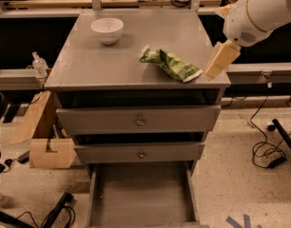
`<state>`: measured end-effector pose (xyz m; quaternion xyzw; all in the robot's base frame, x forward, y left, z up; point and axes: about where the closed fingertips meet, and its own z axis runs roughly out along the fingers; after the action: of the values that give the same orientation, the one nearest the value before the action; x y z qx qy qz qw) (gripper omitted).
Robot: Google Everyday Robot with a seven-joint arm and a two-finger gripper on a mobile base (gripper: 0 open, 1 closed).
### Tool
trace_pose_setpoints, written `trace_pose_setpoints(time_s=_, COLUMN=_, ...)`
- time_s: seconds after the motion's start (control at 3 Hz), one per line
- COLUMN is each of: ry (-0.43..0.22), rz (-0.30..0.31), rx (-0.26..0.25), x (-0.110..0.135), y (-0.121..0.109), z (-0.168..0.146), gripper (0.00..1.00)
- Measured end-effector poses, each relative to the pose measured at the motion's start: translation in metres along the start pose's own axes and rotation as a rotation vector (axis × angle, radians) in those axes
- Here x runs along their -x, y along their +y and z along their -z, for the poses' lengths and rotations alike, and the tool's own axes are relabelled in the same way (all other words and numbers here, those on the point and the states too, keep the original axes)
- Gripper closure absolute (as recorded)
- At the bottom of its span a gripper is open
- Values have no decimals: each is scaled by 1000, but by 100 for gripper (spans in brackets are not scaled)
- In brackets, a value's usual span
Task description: Place green jalapeno chip bag into bottom drawer
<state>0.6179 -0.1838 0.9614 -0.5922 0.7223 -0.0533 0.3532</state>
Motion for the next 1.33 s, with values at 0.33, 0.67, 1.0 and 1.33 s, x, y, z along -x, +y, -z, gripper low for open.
trace_pose_setpoints(time_s=0.33, ry=-95, rz=-47, rx=59, x=18, y=-3, z=-47, gripper=0)
trace_pose_setpoints(time_s=0.67, ry=-170, rz=-90, rx=124, x=34, y=-2, z=-89, gripper=0)
trace_pose_setpoints(time_s=1.0, ry=-217, rz=-131, rx=187, x=47, y=4, z=-115, gripper=0)
trace_pose_setpoints(time_s=1.33, ry=-219, rz=-145, rx=232, x=55, y=11, z=-131, gripper=17)
